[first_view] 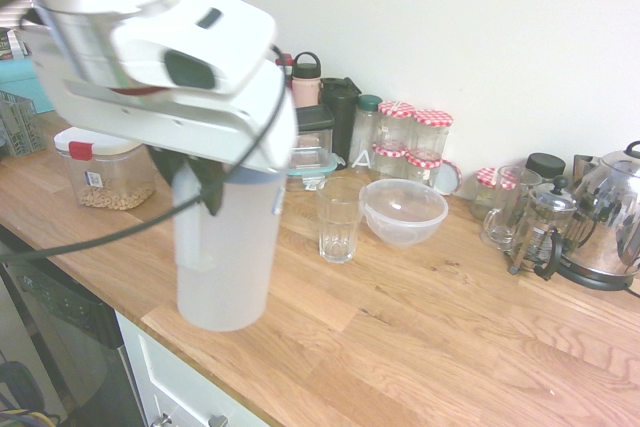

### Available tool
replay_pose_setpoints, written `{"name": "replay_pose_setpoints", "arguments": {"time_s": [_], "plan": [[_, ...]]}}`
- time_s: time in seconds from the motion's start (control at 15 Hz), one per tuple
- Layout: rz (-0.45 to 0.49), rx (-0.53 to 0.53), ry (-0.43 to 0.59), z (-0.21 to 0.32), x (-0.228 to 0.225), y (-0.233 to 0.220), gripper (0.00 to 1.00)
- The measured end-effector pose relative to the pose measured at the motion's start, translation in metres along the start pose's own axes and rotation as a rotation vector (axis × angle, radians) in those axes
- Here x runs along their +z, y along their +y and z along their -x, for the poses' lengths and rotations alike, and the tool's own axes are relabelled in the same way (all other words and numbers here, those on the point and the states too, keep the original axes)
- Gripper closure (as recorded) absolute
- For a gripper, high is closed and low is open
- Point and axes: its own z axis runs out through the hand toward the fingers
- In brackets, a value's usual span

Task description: Pour me some water

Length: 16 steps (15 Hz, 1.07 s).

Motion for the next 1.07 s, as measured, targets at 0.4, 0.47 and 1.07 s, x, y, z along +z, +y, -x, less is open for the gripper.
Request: {"name": "replay_pose_setpoints", "arguments": {"time_s": [0.4,0.47,1.07], "plan": [[0.092,-0.253,-0.029,-0.107,-0.008,0.014,1.0],[0.107,-0.317,-0.031,-0.121,-0.012,0.014,1.0],[0.403,-0.67,-0.13,-0.196,-0.003,-0.057,1.0]]}}
